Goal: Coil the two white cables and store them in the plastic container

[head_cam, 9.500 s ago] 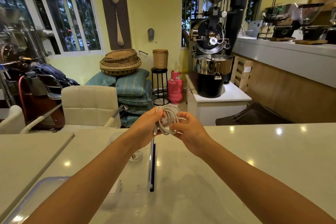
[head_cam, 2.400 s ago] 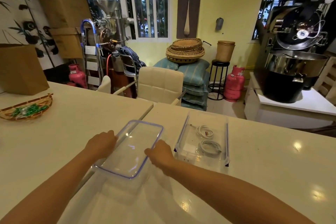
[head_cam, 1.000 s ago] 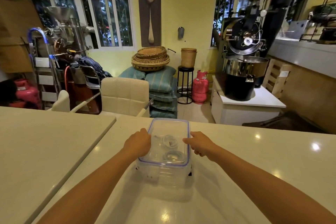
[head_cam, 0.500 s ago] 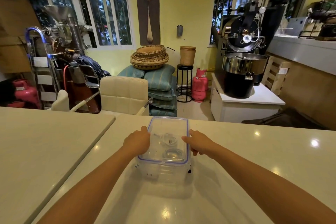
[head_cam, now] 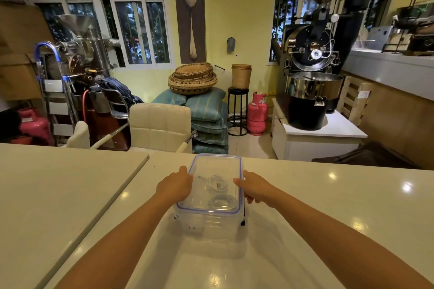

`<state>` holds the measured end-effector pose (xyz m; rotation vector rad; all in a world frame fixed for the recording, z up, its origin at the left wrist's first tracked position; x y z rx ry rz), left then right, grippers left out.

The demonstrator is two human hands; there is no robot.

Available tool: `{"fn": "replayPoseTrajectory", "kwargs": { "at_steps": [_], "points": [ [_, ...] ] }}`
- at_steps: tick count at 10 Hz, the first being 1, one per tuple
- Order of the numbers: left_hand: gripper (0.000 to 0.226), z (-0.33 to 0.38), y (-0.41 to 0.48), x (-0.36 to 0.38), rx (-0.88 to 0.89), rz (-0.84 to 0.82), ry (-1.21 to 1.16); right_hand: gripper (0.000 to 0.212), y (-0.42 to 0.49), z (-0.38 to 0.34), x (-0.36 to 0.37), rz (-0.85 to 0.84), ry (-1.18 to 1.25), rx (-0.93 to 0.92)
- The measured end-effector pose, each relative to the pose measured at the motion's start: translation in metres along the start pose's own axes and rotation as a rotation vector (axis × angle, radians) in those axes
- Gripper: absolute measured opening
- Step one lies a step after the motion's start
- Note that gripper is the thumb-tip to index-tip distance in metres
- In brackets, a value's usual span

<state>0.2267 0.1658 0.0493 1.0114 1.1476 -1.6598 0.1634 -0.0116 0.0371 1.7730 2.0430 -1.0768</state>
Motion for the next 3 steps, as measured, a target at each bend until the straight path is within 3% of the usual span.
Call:
{"fn": "replayPoseTrajectory", "kwargs": {
  "at_steps": [3],
  "points": [
    [0.046,0.0024,-0.0041,-0.0116,-0.004,0.028,0.047,0.044,-0.0097,0.0024,-0.0048,0.014,0.032,0.000]
  ]
}}
Point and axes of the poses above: each hand's wrist, its own y-axis towards the middle knuckle, its own x-axis out of the palm, z = x × y, the point moved 10 cm from there along y, towards the middle knuckle, and after that the axes turned 9 degrees about -z, right-handed, at the moved point
